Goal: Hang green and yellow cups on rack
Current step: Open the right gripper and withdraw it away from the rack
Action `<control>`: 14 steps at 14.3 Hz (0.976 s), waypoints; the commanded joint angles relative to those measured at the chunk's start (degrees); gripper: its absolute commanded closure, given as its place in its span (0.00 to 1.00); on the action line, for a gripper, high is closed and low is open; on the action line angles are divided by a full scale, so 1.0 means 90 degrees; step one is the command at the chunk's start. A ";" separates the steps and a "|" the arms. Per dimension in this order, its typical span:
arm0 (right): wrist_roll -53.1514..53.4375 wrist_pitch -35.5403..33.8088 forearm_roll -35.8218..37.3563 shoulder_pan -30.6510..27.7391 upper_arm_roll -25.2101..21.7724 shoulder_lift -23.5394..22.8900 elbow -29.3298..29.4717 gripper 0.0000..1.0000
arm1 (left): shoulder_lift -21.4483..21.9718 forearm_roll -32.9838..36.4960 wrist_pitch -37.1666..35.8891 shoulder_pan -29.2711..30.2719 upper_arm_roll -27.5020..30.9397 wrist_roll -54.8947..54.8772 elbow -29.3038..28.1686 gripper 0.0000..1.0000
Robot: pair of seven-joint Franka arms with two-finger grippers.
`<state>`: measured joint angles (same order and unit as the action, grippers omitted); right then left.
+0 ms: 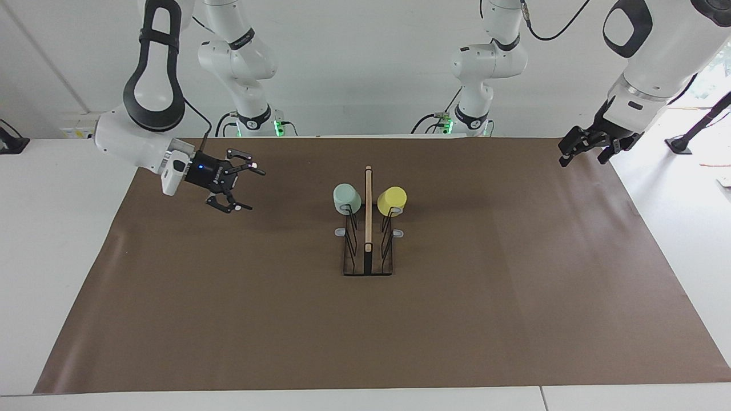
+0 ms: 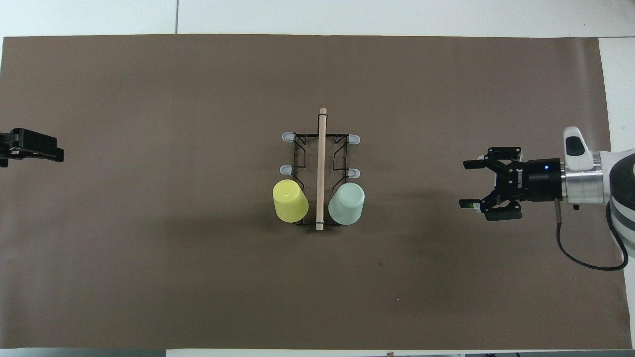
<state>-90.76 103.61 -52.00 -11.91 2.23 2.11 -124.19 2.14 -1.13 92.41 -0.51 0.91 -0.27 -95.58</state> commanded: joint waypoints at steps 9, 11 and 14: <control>0.3517 -0.1491 0.4134 0.0228 0.0094 -0.1045 0.3514 0.00 | 0.0065 0.0106 0.0025 0.0008 -0.0013 0.0079 -0.0093 0.00; 0.4475 -0.1629 0.4449 0.0356 0.0103 -0.0919 0.3682 0.00 | 0.0065 0.0106 0.0025 0.0008 -0.0013 0.0079 -0.0093 0.00; 0.5987 -0.1921 0.4576 0.0366 0.0084 -0.0694 0.3789 0.00 | 0.0065 0.0106 0.0025 0.0008 -0.0013 0.0070 -0.0093 0.00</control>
<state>-44.25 88.89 -12.51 -7.87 2.86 -4.83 -91.37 2.14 -1.13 92.41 -0.51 0.91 -0.26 -95.58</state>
